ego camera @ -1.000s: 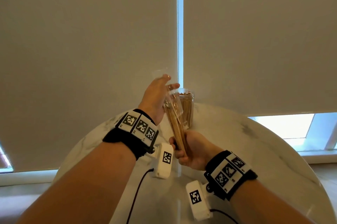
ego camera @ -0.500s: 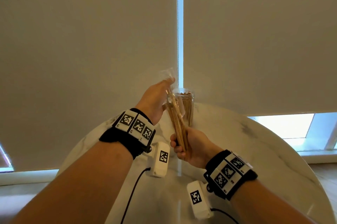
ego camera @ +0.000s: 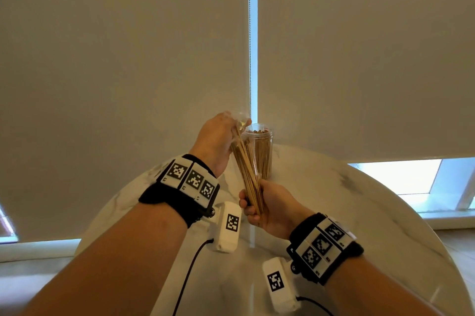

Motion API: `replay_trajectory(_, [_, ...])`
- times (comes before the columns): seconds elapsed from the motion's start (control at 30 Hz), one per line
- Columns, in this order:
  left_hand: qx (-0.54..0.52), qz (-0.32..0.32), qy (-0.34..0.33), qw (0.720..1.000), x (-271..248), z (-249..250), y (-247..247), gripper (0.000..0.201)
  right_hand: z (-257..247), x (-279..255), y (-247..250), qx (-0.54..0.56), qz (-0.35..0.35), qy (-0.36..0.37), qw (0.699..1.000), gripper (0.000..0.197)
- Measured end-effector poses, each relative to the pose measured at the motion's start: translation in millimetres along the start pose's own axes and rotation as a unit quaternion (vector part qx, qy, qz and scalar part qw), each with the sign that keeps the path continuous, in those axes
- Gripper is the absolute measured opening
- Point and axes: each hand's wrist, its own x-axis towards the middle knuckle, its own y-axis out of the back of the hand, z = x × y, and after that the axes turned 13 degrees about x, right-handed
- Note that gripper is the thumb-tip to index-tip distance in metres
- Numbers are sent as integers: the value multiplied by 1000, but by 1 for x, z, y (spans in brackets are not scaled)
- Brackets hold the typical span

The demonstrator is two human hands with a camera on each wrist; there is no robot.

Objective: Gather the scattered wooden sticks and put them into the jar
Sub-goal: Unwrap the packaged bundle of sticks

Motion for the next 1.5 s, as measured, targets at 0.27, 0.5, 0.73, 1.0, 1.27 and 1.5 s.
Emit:
replay_trajectory(0.27, [176, -25, -2, 984, 0, -9, 0, 24, -2, -2, -3, 18, 16, 7, 1000, 60])
replay_trajectory(0.5, [150, -68, 23, 986, -6, -15, -5, 25, -4, -5, -11, -48, 134, 74, 987, 67])
replay_trajectory(0.73, [74, 18, 21, 997, -3, -14, -3, 39, -16, -6, -12, -143, 164, 138, 966, 71])
replay_trajectory(1.0, [-69, 85, 14, 994, 1, -13, 5, 40, -23, -8, -1, -248, 190, 126, 941, 72])
replay_trajectory(1.27, [-15, 62, 37, 997, 6, -26, 22, 26, -24, -11, 17, -277, 212, 138, 927, 61])
replay_trajectory(1.5, [59, 126, 9, 990, 10, -43, 26, 9, -23, -9, 12, -234, 187, 134, 945, 72])
